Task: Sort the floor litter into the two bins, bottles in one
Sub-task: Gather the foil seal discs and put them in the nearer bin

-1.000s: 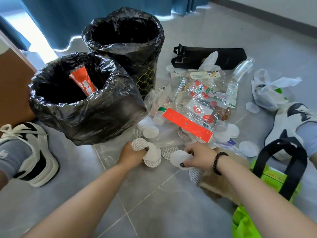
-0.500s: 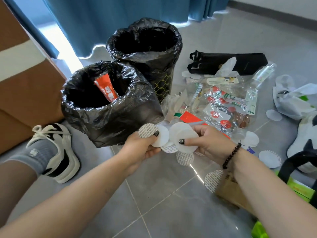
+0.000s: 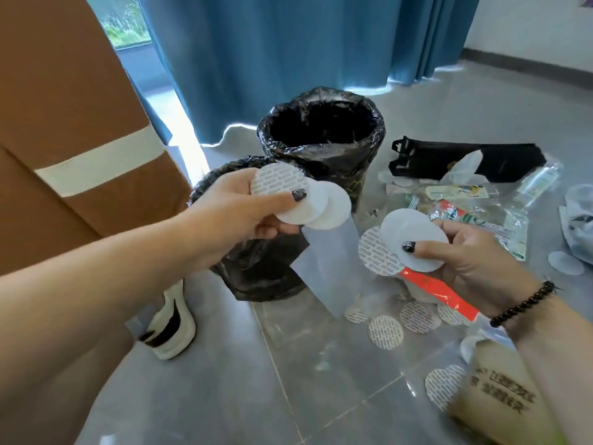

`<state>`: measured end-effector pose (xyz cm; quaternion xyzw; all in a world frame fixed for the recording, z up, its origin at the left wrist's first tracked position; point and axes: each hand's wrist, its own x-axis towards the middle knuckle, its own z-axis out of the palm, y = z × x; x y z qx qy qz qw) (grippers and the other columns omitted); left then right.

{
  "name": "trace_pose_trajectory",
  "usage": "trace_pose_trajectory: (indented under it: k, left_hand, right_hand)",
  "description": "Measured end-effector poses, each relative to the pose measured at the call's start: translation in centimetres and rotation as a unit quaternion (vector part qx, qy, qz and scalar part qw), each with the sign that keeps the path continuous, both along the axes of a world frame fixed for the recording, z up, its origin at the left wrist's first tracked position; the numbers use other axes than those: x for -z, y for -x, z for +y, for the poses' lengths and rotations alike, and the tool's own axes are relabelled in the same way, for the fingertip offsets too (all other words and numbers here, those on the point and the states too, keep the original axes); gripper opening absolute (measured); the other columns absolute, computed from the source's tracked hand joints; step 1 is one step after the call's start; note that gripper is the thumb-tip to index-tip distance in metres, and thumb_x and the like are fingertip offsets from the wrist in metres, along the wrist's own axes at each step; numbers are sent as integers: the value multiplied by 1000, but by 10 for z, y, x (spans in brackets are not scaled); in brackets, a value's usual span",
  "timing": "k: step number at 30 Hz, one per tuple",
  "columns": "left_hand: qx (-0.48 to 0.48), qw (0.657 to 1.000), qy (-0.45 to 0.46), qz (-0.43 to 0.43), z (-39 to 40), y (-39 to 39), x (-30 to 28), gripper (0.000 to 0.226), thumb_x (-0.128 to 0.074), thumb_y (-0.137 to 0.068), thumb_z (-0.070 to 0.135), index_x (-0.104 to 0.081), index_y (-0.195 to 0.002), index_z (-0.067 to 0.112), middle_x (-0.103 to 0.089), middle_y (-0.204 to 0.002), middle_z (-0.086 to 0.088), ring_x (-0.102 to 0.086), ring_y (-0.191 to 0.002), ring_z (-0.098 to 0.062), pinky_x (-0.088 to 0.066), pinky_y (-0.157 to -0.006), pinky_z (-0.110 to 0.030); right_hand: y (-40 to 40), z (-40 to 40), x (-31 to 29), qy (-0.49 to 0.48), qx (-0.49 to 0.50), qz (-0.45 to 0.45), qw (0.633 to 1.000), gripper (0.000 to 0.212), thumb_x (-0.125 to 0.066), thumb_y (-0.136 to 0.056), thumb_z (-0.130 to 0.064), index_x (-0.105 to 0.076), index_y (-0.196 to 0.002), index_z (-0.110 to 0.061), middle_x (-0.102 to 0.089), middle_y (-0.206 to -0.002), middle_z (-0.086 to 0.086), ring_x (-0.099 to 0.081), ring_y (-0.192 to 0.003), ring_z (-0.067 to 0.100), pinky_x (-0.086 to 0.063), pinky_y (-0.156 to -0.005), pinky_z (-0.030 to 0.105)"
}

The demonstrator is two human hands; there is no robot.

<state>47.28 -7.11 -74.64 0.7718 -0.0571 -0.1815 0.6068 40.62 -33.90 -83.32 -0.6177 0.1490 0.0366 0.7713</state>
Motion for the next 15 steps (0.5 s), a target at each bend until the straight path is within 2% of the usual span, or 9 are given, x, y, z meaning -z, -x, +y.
trace_pose_trajectory:
  k: [3, 5, 6, 8, 9, 11, 15]
  left_hand:
    - [-41, 998, -49, -21, 30, -39, -6, 25, -68, -86, 16, -61, -111, 15, -74, -80, -8, -65, -69, -12, -52, -56, -15]
    - [-74, 988, -131, -42, 49, -67, 6, 30, -69, -86, 19, -59, -114, 15, -74, -92, -9, -69, -74, -12, -52, -56, -15]
    - [-90, 979, -177, -49, 56, -78, 14, 32, -68, -87, 19, -56, -116, 13, -73, -96, -8, -71, -72, -10, -52, -53, -14]
    - [-113, 961, -247, -60, 68, -95, 30, 33, -70, -87, 22, -54, -112, 10, -69, -102, -8, -72, -69, -11, -51, -50, -18]
    - [-119, 950, -279, -76, 72, -99, 38, 32, -71, -85, 25, -55, -108, 9, -68, -102, -8, -71, -74, -14, -53, -55, -22]
    - [-103, 925, -339, -134, 72, -101, 49, 28, -74, -82, 32, -61, -99, 13, -68, -98, -5, -66, -87, -18, -53, -71, -29]
    - [-63, 914, -347, -200, 68, -90, 51, 33, -70, -85, 35, -69, -112, 17, -71, -98, 4, -60, -92, -11, -42, -82, -21]
  right_hand:
    - [2, 8, -3, 29, -12, 1, 1000, 100, -95, -12, -40, -64, -99, -1, -71, -98, 19, -70, -89, 29, -60, -73, 39]
    - [3, 13, -6, 35, -9, 0, 999, 99, -95, -14, -40, -64, -100, -1, -71, -98, 19, -70, -87, 29, -60, -72, 39]
    - [3, 15, -7, 32, -6, 2, 999, 93, -95, -20, -35, -63, -100, 1, -70, -100, 21, -69, -86, 29, -60, -71, 39]
    - [1, 21, -10, 18, 5, 11, 1000, 62, -86, -48, -16, -61, -101, 3, -65, -107, 27, -66, -89, 33, -58, -74, 43]
    - [0, 24, -12, 5, 14, 17, 1000, 45, -77, -61, -6, -61, -101, 3, -63, -110, 29, -65, -90, 35, -56, -75, 43]
    - [-3, 31, -13, 9, 34, 32, 999, 26, -66, -75, 4, -61, -100, 1, -63, -109, 29, -65, -88, 35, -55, -76, 44]
    - [-23, 50, -18, 63, 88, 40, 993, 25, -67, -78, 5, -60, -98, -7, -66, -104, 21, -67, -78, 31, -59, -61, 41]
